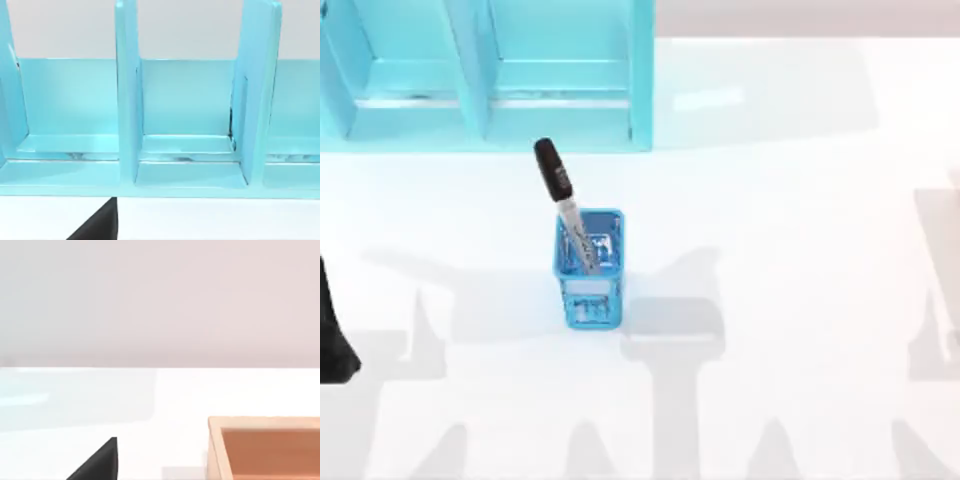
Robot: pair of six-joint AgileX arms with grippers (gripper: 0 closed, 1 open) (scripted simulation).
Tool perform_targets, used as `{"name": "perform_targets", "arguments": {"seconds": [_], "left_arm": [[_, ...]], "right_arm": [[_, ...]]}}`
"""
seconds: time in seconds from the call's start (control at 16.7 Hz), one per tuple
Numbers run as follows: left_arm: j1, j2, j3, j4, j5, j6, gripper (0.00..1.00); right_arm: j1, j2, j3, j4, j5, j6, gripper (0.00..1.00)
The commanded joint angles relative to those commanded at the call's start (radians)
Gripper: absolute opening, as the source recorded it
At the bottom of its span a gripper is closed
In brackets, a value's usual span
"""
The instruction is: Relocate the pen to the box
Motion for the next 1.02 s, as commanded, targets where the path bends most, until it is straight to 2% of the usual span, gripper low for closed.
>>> {"name": "perform_targets", "arguments": {"seconds": [0.24, 0.42, 0.66, 1.02], "left_arm": [[0.000, 0.000, 0.000, 0.000, 0.000, 0.000, 1.00], [0.000, 0.000, 0.000, 0.000, 0.000, 0.000, 1.00], [0.000, 0.000, 0.000, 0.000, 0.000, 0.000, 1.00], [0.000, 0.000, 0.000, 0.000, 0.000, 0.000, 1.00]], "right_arm": [[0.018, 0.032, 0.019, 0.002, -0.012, 0.001, 1.00], [0.077, 0.160, 0.090, 0.012, -0.048, 0.004, 1.00], [0.194, 0.468, 0.255, 0.050, -0.115, 0.011, 1.00], [0.392, 1.070, 0.577, 0.153, -0.229, 0.021, 1.00]]}}
